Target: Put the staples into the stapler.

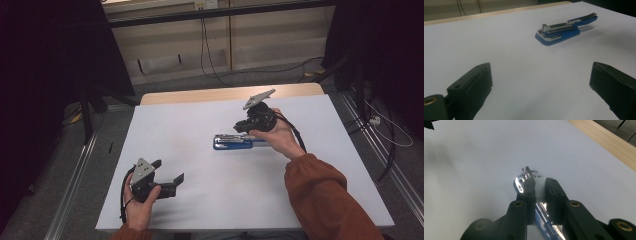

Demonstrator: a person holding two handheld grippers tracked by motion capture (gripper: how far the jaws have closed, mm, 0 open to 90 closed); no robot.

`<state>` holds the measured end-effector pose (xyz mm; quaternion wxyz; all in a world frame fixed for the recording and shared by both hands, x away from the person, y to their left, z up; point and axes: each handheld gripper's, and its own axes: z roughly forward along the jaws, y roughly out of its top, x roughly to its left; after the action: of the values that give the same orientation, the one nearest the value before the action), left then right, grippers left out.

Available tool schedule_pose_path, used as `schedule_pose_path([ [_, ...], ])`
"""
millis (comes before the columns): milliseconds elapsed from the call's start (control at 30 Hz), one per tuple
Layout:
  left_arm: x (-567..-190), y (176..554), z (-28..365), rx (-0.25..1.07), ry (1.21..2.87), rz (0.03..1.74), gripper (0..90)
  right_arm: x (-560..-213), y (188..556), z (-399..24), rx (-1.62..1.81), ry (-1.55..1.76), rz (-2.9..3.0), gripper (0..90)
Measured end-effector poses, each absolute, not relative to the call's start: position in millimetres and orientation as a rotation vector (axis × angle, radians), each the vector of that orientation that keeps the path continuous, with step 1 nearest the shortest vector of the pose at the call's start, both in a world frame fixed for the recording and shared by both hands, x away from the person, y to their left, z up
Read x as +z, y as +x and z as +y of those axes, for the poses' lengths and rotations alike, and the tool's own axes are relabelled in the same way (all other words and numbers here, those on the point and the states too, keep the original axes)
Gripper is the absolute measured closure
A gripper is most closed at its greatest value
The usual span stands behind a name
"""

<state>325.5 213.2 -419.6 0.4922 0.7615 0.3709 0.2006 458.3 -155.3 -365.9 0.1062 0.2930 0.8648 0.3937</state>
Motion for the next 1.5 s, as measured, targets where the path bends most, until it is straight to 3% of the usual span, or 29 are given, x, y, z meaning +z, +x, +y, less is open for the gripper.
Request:
schedule_pose_path([
  [1500,-420,326,214,0.479,1.856,0.903,4.6,-382,494,-116,1.055,0.795,2.622,79.3],
])
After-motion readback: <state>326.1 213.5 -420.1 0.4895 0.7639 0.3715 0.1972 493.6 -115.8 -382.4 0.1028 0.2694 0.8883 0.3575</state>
